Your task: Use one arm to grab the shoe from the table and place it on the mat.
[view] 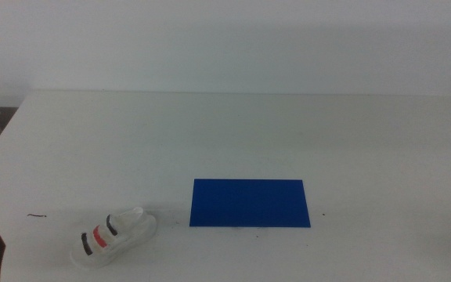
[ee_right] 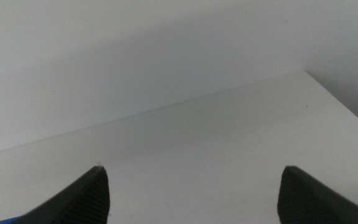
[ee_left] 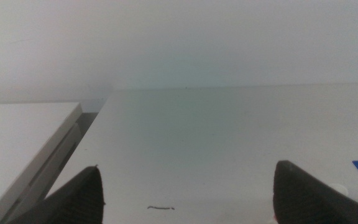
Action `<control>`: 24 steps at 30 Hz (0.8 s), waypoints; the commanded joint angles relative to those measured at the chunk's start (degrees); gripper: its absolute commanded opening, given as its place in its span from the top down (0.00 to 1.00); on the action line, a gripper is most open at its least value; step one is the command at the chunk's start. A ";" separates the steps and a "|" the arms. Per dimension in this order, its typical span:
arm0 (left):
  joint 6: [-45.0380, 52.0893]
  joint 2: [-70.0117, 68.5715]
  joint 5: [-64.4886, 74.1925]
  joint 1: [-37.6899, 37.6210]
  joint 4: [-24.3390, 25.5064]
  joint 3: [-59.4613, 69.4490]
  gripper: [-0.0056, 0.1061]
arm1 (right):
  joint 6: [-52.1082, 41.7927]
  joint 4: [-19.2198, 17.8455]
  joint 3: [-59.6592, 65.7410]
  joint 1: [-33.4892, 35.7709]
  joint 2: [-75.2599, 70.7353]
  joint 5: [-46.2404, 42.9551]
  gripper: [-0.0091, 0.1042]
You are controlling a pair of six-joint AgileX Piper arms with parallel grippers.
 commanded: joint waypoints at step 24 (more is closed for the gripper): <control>37.22 78.94 55.88 -11.60 -7.70 -56.79 0.11 | -0.29 -0.61 0.14 0.00 -0.27 -0.34 0.22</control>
